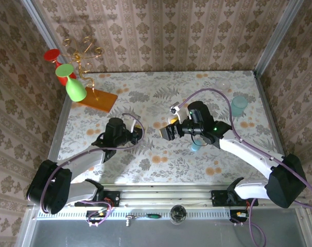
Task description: Insert wireless bluetooth earbuds into charging case
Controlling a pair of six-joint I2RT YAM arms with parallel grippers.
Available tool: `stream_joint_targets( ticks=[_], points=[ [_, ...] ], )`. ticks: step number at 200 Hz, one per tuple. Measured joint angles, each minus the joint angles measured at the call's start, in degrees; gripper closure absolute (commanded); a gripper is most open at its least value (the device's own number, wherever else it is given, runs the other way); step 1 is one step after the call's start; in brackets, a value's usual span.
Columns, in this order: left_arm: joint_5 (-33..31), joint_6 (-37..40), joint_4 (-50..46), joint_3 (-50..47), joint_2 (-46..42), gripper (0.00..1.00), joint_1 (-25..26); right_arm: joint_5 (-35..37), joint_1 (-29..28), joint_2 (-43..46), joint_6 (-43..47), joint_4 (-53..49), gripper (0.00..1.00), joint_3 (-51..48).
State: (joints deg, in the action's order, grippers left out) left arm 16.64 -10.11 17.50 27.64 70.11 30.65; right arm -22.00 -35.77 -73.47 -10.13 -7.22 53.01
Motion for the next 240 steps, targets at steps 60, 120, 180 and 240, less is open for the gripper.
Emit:
stream_joint_targets(
  ticks=[60,120,180,240],
  points=[
    [-0.2,-10.0,-8.8,1.1,4.4,0.90,-0.3,-0.5,-1.5,-1.1,1.4,1.1,0.13,-1.9],
    [0.2,-11.8,-12.5,4.4,11.3,0.81,-2.4,0.5,-1.5,-2.5,1.5,1.2,0.13,-2.3],
    [0.7,-12.0,-14.5,5.6,12.7,0.54,-4.5,0.1,-1.5,-2.9,3.4,1.1,0.13,-2.3],
    [-3.1,-10.5,-17.7,7.5,10.0,0.19,-6.4,3.8,-0.4,-2.8,3.9,1.5,0.08,-2.6]
  ],
)
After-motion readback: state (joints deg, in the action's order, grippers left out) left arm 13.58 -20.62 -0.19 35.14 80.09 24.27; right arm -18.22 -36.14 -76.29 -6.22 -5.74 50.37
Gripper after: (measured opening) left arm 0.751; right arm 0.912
